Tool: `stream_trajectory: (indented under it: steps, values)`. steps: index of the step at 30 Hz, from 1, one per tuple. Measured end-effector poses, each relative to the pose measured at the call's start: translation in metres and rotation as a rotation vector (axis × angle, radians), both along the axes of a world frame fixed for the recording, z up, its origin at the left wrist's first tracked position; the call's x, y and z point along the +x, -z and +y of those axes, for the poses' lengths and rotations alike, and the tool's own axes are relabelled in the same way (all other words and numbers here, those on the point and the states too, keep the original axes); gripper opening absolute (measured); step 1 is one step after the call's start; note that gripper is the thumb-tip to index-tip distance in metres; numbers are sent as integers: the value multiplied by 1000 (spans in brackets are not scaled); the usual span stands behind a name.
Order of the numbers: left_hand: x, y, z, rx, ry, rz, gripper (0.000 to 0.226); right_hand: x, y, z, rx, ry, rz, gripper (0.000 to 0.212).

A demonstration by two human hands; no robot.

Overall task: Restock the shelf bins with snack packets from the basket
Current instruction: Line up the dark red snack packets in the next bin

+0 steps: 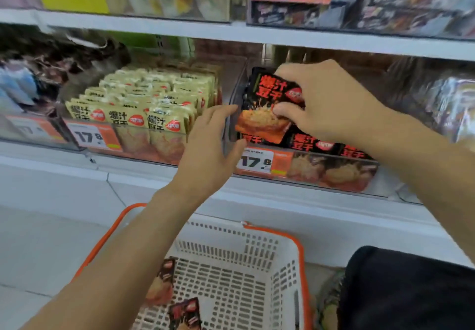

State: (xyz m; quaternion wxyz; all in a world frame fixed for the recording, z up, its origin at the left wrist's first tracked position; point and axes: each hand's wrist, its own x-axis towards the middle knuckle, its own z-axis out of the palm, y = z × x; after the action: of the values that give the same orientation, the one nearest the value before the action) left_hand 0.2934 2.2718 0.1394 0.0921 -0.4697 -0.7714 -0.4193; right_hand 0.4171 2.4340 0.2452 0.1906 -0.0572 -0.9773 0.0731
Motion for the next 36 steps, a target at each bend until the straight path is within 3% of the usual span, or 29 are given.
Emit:
stream_trajectory:
  steps: [4, 12, 14, 16, 19, 25, 28, 31, 36]
  values:
    - [1, 9, 7, 71, 2, -26, 50, -15, 28, 2, 93, 30, -141, 34]
    - [1, -1, 22, 209, -61, -90, 29, -30, 40, 4, 95, 21, -170, 32]
    - [-1, -7, 24, 191, -94, -86, 15, -26, 32, 8, 11, 24, -145, 39]
    - [-5, -11, 24, 162, -88, -73, 6, -20, 26, 13, -158, 9, -93, 30]
    - [-10, -13, 22, 119, -53, -42, 6, -20, 29, 16, -210, -8, -33, 14]
    - [-18, -15, 19, 21, -66, 23, 4, -30, 39, 14, -144, -14, -26, 11]
    - [-17, -14, 17, 1, -30, 2, 7, -27, 36, 12, -120, -26, -62, 16]
    - [-12, -16, 17, 24, 57, -57, 15, -25, 34, 10, -81, -20, -124, 35]
    - [-16, -28, 26, 73, 69, -3, 17, -29, 16, 12, -85, 3, -113, 32]
